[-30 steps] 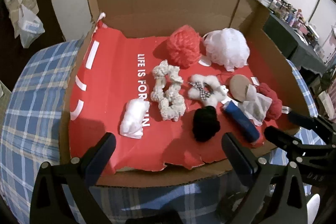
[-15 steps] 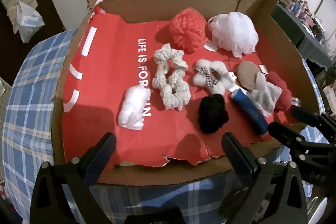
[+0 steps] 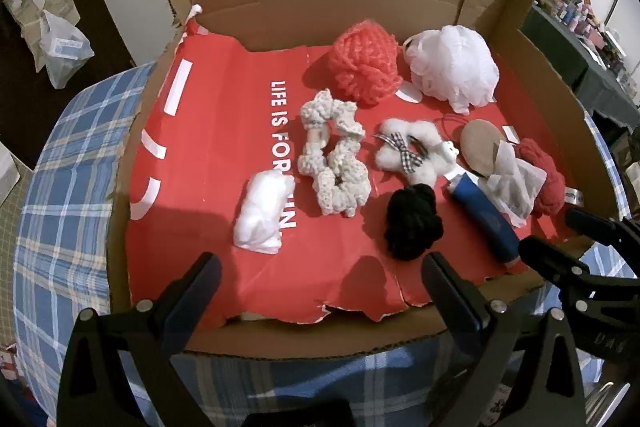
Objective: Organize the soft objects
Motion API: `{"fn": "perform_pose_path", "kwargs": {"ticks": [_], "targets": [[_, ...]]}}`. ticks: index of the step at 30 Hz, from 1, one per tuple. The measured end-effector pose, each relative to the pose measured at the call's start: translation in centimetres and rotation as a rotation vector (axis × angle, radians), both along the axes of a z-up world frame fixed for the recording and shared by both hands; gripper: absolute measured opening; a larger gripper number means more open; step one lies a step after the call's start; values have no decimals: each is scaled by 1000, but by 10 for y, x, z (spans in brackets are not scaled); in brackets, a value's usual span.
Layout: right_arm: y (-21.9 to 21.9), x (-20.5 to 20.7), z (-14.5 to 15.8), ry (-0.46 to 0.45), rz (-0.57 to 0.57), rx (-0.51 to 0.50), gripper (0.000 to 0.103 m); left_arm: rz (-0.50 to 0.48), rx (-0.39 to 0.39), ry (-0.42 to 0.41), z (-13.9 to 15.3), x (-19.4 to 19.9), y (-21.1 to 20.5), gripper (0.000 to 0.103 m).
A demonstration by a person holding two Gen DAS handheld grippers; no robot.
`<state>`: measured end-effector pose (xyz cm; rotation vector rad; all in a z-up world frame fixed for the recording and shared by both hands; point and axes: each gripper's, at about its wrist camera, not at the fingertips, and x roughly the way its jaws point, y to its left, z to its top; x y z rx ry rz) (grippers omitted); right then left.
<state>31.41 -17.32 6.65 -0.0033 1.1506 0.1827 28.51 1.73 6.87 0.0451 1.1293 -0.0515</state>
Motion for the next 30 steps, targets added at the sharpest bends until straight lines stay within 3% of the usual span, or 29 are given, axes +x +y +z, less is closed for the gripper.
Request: {"fn": "perform_pose_path", "kwargs": {"ticks": [30], "targets": [[-4, -1, 2, -10, -2, 22, 78, -3, -12, -21, 2, 0, 1, 102]]}}
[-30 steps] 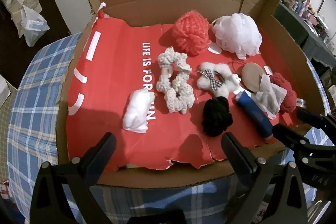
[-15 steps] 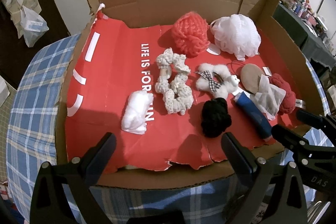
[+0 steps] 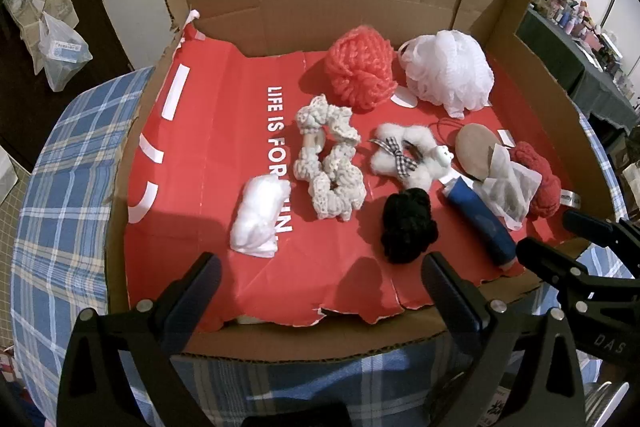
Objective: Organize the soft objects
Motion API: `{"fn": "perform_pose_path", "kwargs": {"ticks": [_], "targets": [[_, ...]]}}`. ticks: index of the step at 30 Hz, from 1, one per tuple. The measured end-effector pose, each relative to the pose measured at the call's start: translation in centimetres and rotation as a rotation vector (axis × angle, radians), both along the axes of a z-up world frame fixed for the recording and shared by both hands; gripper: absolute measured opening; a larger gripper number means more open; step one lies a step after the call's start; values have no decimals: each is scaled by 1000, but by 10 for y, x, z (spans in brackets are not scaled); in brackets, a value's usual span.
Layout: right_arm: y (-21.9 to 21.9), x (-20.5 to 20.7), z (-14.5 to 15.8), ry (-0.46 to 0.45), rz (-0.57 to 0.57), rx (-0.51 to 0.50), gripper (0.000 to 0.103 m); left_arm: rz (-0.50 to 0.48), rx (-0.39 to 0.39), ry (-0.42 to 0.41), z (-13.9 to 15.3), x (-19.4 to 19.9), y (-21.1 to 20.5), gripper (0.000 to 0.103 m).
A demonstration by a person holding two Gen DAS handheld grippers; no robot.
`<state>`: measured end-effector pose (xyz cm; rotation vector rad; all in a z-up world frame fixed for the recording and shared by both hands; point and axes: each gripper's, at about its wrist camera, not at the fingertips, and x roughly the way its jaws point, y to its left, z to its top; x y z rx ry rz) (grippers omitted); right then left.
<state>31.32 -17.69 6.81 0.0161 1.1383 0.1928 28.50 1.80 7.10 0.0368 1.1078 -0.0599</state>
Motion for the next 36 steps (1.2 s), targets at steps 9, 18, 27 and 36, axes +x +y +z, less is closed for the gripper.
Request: {"fn": "perform_pose_path", "kwargs": {"ticks": [9, 18, 27, 36], "targets": [[0, 0, 0, -1, 1, 3, 78, 0, 5, -3, 1, 0, 0, 102], [1, 0, 1, -2, 0, 4, 78, -3, 6, -4, 0, -1, -1, 102], [1, 0, 1, -2, -2, 7, 78, -8, 0, -1, 0, -1, -2, 102], [1, 0, 1, -4, -1, 7, 78, -13, -6, 2, 0, -1, -1, 102]]}}
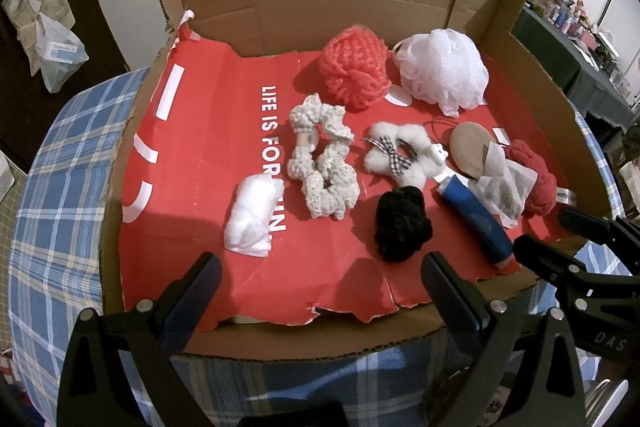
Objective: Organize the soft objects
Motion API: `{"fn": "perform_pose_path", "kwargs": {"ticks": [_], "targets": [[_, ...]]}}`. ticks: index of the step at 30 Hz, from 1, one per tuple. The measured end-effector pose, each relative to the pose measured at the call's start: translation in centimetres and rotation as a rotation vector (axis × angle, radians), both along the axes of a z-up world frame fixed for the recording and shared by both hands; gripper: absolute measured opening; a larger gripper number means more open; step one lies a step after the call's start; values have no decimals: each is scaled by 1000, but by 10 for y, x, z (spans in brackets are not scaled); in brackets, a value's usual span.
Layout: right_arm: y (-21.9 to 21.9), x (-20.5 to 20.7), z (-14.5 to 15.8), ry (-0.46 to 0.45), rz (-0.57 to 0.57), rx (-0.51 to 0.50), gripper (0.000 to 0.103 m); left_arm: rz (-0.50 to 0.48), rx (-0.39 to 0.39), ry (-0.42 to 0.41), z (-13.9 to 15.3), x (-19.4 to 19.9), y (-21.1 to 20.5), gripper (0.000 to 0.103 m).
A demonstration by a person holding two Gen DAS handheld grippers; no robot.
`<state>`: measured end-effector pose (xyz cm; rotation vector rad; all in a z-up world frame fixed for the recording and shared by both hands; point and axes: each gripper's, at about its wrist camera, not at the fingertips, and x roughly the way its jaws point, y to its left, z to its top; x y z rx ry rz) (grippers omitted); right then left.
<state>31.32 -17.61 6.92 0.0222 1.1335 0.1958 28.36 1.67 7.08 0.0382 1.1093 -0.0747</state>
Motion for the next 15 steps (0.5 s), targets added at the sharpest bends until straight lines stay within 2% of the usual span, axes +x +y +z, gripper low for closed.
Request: {"fn": "perform_pose_path", "kwargs": {"ticks": [15], "targets": [[0, -1, 0, -1, 2, 2, 78, -4, -5, 5, -2, 2, -1, 102]]}}
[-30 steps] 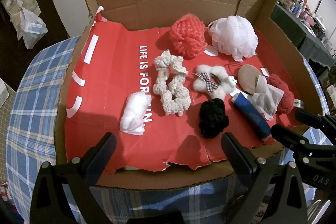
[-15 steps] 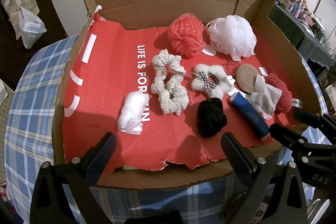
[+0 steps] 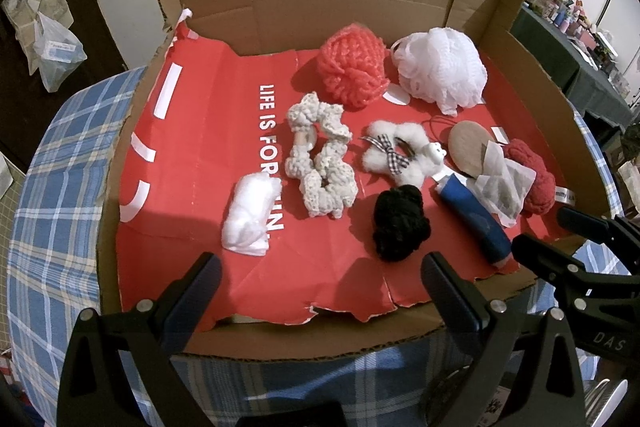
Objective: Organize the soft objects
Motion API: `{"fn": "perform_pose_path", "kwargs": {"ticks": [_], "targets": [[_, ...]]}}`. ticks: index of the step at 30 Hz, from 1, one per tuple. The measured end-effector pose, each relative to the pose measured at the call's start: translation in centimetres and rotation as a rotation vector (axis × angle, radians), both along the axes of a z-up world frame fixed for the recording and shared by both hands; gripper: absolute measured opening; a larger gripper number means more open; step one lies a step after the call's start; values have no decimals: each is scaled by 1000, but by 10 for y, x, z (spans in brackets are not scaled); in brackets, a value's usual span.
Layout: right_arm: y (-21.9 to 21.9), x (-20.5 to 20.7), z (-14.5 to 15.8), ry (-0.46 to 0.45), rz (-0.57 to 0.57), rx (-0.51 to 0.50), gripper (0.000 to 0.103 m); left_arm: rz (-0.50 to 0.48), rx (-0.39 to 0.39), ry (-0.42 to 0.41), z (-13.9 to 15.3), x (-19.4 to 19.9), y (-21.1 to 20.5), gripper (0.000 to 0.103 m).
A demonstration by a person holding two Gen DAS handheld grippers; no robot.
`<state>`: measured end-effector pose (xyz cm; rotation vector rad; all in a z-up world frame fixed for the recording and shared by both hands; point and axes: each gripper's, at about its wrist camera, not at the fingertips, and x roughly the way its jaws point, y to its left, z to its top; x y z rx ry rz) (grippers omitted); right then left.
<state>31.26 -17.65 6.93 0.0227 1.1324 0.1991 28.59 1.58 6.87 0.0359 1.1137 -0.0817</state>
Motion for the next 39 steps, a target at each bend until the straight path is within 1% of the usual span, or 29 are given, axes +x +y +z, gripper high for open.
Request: {"fn": "perform_pose_path", "kwargs": {"ticks": [14, 18, 21, 24, 26, 28, 33, 35, 37, 38, 39], "targets": [[0, 0, 0, 1, -3, 2, 78, 4, -4, -3, -1, 0, 0, 102], [-1, 0, -1, 9, -6, 17, 78, 13, -6, -4, 0, -2, 1, 102], [-1, 2, 2, 9, -10, 18, 78, 0, -20, -20, 4, -4, 2, 102], [-5, -1, 8, -5, -13, 18, 78, 16, -24, -43, 9, -7, 6, 102], [-8, -6, 20, -42, -16, 23, 78, 17, -33, -49, 13, -9, 9, 102], [-12, -12, 33, -81, -32, 10, 78, 31, -37, -72, 23, -13, 16, 102], [-28, -41, 73, -198, -61, 25, 78, 66, -62, -175, 60, -36, 39, 103], [-32, -64, 90, -262, -66, 29, 78, 79, -65, -231, 75, -53, 49, 103], [-36, -84, 100, -307, -58, 33, 85, 89, -59, -289, 88, -72, 56, 103], [-36, -97, 105, -336, -49, 37, 91, 91, -60, -314, 94, -83, 60, 103], [-36, -111, 108, -364, -41, 36, 94, 92, -63, -327, 97, -90, 62, 103]]}}
